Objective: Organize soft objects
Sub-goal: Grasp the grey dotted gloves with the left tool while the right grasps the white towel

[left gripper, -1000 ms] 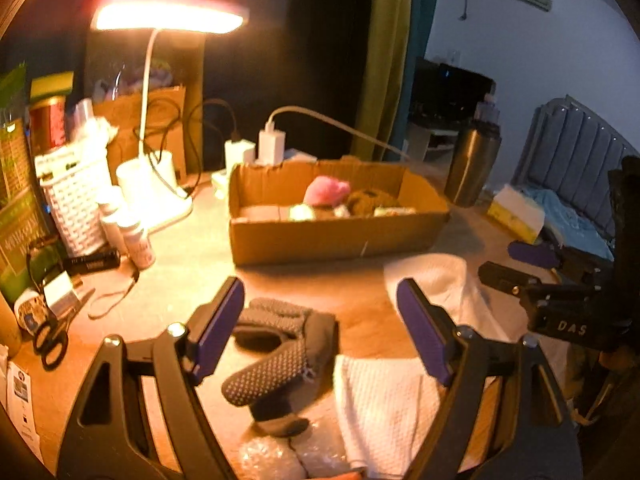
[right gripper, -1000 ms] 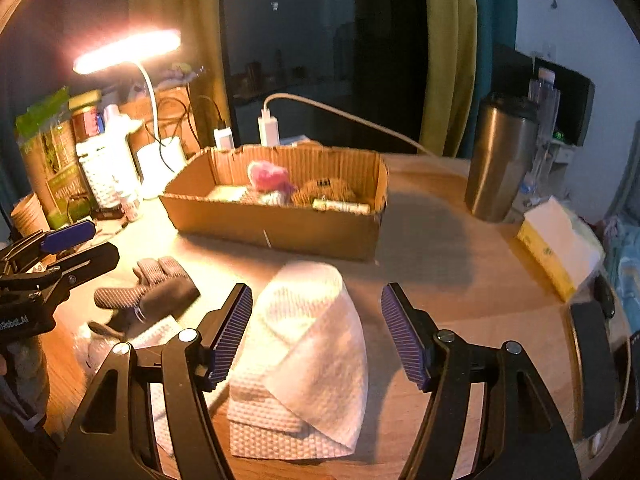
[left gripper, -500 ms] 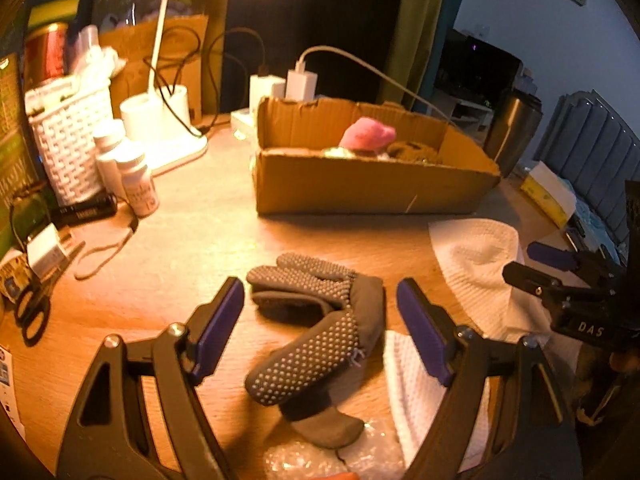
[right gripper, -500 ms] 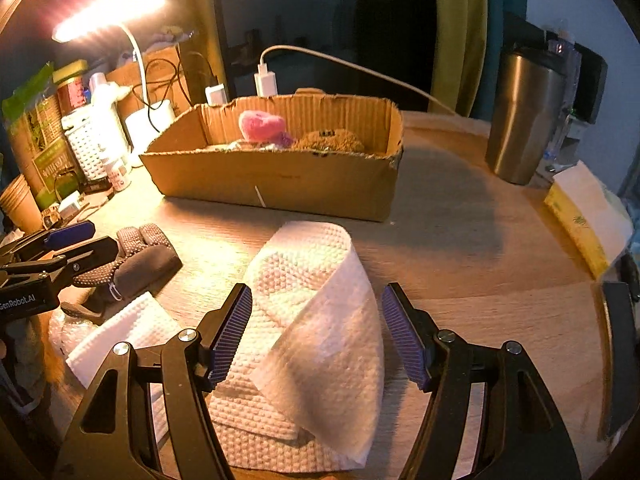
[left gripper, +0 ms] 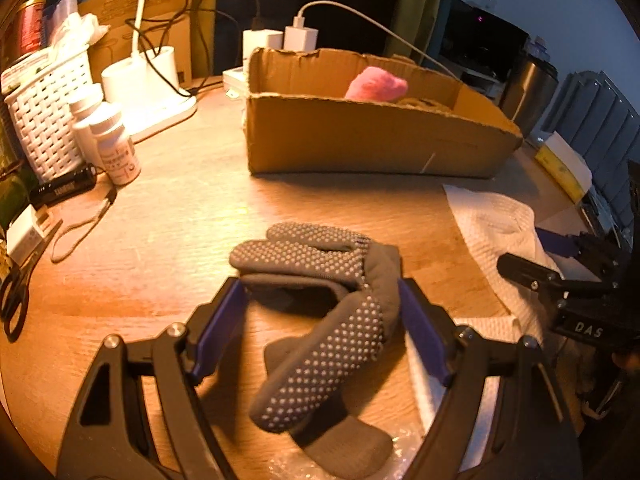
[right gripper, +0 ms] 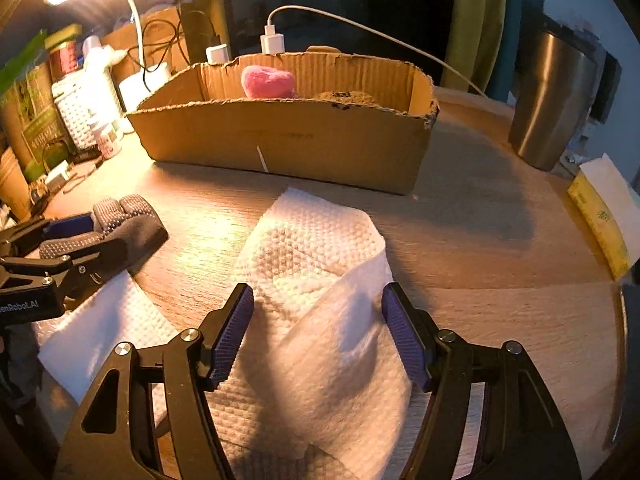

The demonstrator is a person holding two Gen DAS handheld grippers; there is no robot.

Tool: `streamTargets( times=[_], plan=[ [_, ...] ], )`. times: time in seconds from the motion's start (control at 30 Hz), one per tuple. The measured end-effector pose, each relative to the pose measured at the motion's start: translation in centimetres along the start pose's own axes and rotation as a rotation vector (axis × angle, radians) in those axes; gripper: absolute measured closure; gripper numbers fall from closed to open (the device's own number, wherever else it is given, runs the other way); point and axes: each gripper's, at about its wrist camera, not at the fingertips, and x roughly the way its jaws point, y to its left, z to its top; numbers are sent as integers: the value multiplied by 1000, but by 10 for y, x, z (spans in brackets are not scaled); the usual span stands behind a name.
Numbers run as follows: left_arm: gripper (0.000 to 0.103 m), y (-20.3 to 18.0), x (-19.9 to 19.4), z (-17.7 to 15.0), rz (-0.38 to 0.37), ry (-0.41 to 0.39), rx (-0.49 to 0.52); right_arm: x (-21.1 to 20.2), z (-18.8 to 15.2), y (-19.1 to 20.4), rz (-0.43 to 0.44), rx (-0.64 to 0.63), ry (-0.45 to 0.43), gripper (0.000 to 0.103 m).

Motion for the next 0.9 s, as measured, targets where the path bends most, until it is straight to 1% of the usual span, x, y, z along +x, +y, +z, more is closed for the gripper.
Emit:
streamTargets(
  times=[0.03, 0.1, 0.13, 0.17, 0.2, 0.23, 0.27, 0.3, 0.33, 0.37, 0.4, 0.43, 0.6, 0.73, 0.77, 0.9],
  plan=[
    [25, -1, 0, 0, -2, 0, 5, 0, 0, 2, -9, -9, 2, 33],
    [35, -3, 1, 0, -5, -1, 19, 1, -1, 4, -22, -29, 4, 36],
    [37, -5, 1, 0, -11, -3, 28, 1, -1, 4, -15, -32, 3, 38],
    [43, -6, 2, 1, -13, -2, 36, 2, -1, 4, -13, -34, 2, 39],
    [47, -8, 2, 0, -19, -3, 44, 2, -2, 4, -12, -38, 1, 43],
    [49, -10, 2, 1, -22, -1, 48, 1, -2, 5, -8, -43, -2, 51],
    [54, -11, 2, 1, -26, 0, 53, 0, -2, 6, -7, -48, -5, 55],
    [59, -13, 2, 1, -32, 1, 57, -1, -3, 7, -5, -52, -7, 63],
    [60, -14, 2, 1, -36, 2, 62, -1, -3, 8, -3, -57, -8, 71],
    [63, -15, 1, 1, -36, -1, 66, -2, -3, 9, 0, -63, -11, 76],
    [65, -16, -1, 1, -39, -4, 68, -2, -3, 9, 2, -63, -11, 86],
    [65, -17, -2, 1, -42, -5, 71, -3, -3, 9, 0, -65, -11, 90],
    [68, -21, -12, 1, -54, -32, 84, -9, -3, 6, 14, -61, -18, 93],
    [68, -25, -22, 2, -60, -59, 87, -25, 1, -3, 24, -35, -58, 93],
    [68, -25, -25, 3, -62, -85, 84, -29, 2, -5, 24, -31, -69, 93],
    [68, -30, -35, 7, -70, -115, 91, -49, 8, -14, 27, -13, -118, 93]
  ],
)
